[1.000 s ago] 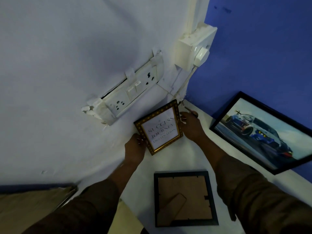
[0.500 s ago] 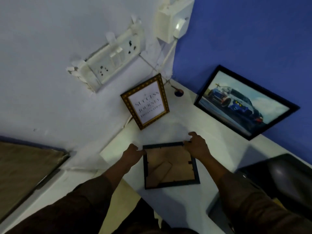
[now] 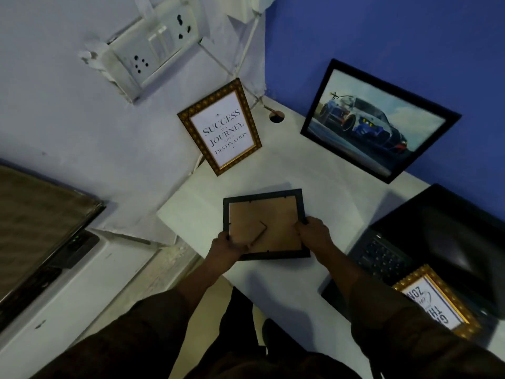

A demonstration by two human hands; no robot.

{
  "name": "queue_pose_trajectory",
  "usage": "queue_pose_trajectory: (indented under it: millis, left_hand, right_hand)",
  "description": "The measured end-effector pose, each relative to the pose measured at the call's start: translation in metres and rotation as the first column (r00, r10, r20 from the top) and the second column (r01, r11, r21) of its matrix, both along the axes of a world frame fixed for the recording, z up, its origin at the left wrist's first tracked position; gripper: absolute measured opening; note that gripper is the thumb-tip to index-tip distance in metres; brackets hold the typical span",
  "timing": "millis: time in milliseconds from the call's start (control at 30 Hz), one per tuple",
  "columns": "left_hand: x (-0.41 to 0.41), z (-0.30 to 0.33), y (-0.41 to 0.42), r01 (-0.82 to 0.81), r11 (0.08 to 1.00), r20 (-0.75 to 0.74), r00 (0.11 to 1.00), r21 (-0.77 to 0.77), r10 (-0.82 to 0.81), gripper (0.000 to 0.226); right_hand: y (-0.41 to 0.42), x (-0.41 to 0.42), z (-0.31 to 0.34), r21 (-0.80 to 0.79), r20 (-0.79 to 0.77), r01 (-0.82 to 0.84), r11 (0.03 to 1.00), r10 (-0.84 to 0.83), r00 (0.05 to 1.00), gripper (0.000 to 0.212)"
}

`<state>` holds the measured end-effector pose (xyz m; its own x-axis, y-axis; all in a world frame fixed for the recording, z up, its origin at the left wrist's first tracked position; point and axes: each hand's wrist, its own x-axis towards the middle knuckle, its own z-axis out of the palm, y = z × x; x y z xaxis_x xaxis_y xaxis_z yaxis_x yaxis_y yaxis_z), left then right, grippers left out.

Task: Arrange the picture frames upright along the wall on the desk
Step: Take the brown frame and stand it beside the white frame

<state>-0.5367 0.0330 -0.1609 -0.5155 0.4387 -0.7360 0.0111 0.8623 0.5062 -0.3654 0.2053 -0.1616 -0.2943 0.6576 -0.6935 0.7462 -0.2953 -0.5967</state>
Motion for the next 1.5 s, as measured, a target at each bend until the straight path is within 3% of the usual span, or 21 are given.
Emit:
queue_pose_trajectory:
  millis: [67, 133, 233, 333, 433, 567, 700, 767, 867, 933, 1000, 1167, 1400, 1500]
  left_hand:
    - [0.006, 0.006, -0.004, 0.087, 0.996, -0.041, 0.995, -0.005, -0.088, 0.099]
    - [0.015, 0.012, -0.011, 0.269, 0.962, -0.195, 0.942, -0.054, -0.274, 0.107]
    - [0.028, 0.020, -0.021, 0.491, 0.861, -0.506, 0.714, -0.130, -0.484, 0.105]
    - [0.039, 0.039, -0.019, 0.510, 0.855, -0.669, 0.603, -0.095, -0.434, 0.088]
    - [0.049, 0.063, -0.016, 0.474, 0.880, -0.749, 0.598, 0.043, -0.286, 0.058]
    - [0.056, 0.082, -0.015, 0.488, 0.853, -0.818, 0.558, 0.187, -0.139, 0.035]
    - [0.058, 0.096, -0.020, 0.520, 0.782, -0.772, 0.631, 0.344, -0.080, 0.018]
    - [0.060, 0.101, -0.027, 0.484, 0.742, -0.681, 0.730, 0.464, -0.051, 0.018]
    - [0.069, 0.118, -0.040, 0.297, 0.692, -0.338, 0.938, 0.658, -0.080, 0.025]
    - [0.079, 0.130, -0.050, 0.121, 0.658, -0.035, 0.989, 0.744, -0.143, 0.026]
    - [0.091, 0.139, -0.063, 0.070, 0.648, 0.093, 0.972, 0.758, -0.215, 0.029]
    - [0.127, 0.146, -0.087, 0.127, 0.685, 0.180, 0.916, 0.718, -0.358, 0.029]
    - [0.199, 0.142, -0.071, 0.401, 0.700, 0.055, 0.846, 0.591, -0.531, 0.027]
    - [0.239, 0.146, -0.062, 0.393, 0.703, 0.188, 0.781, 0.592, -0.595, 0.030]
  right_hand:
    - [0.004, 0.001, 0.011, -0.011, -0.092, 0.000, 1.000, -0.001, 0.996, 0.027]
    - [0.006, -0.001, 0.026, -0.012, -0.161, -0.002, 1.000, 0.000, 0.987, 0.025]
    - [0.007, -0.014, 0.048, 0.002, -0.220, 0.012, 1.000, -0.011, 0.976, 0.025]
    - [0.006, -0.025, 0.080, -0.009, -0.264, 0.052, 0.999, -0.052, 0.963, 0.017]
    - [0.004, -0.024, 0.113, -0.020, -0.275, 0.081, 0.997, -0.083, 0.958, 0.010]
    - [0.000, -0.008, 0.146, -0.028, -0.341, 0.158, 0.987, -0.158, 0.927, 0.029]
    - [-0.016, 0.023, 0.163, 0.033, -0.444, 0.241, 0.970, -0.202, 0.873, 0.044]
    - [-0.027, 0.044, 0.159, 0.110, -0.441, 0.272, 0.956, -0.198, 0.875, 0.043]
    - [-0.053, 0.083, 0.149, 0.251, -0.339, 0.360, 0.898, -0.267, 0.902, 0.042]
    - [-0.076, 0.105, 0.151, 0.310, -0.319, 0.369, 0.876, -0.270, 0.908, 0.039]
    - [-0.095, 0.124, 0.153, 0.264, -0.381, 0.384, 0.885, -0.271, 0.884, 0.033]
    - [-0.151, 0.167, 0.155, 0.159, -0.514, 0.473, 0.867, -0.336, 0.789, 0.042]
    - [-0.193, 0.253, 0.160, 0.145, -0.546, 0.695, 0.704, -0.529, 0.649, 0.044]
    - [-0.202, 0.292, 0.159, 0.142, -0.541, 0.764, 0.629, -0.597, 0.593, 0.043]
